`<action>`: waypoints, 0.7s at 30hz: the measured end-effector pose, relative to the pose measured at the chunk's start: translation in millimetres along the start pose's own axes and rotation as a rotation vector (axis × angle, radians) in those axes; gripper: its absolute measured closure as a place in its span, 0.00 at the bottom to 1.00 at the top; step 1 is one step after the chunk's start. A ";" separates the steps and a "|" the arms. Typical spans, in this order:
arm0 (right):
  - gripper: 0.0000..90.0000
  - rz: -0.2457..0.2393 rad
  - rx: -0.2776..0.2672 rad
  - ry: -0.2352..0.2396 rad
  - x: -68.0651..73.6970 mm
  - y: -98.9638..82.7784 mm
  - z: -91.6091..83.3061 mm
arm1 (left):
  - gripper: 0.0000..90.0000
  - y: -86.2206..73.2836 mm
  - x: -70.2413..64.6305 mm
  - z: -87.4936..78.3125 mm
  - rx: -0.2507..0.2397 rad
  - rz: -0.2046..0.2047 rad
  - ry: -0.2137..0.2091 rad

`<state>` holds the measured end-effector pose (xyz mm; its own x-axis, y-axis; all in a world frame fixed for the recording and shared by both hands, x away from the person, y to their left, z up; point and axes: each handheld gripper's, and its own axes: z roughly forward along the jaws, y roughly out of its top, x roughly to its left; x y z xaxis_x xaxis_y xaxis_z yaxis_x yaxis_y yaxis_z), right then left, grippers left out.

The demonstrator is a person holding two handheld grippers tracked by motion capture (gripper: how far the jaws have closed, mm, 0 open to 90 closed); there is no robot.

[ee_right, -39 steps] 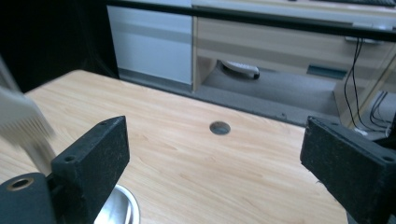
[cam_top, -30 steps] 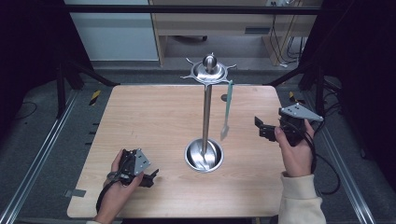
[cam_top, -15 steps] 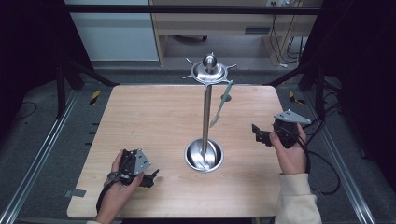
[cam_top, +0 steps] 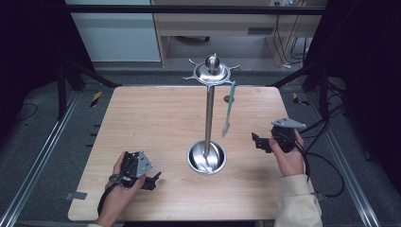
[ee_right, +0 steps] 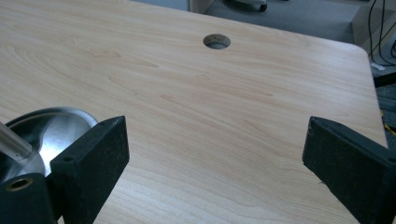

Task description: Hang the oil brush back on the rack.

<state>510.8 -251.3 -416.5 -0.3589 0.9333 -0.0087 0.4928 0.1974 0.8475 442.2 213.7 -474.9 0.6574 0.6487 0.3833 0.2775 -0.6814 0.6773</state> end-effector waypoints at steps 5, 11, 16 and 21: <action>0.09 -0.005 0.029 0.011 0.1 -8.0 8.8 | 0.03 0.0 -0.1 0.1 -0.001 0.000 -0.001; 0.09 -0.004 0.059 0.027 3.1 -15.3 17.7 | 0.03 0.3 -0.7 0.2 0.003 0.003 -0.003; 0.09 -0.003 0.077 0.036 5.9 -20.5 24.4 | 0.03 0.3 -0.6 0.2 0.002 0.003 -0.003; 0.09 -0.009 0.088 0.045 8.8 -24.4 30.1 | 0.03 0.4 -0.9 0.4 0.002 0.003 -0.004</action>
<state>519.5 -238.9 -453.2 -0.3977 0.9175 0.0091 0.5565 0.2333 0.7974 441.9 212.7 -475.2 0.6611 0.6453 0.3827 0.2769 -0.6840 0.6750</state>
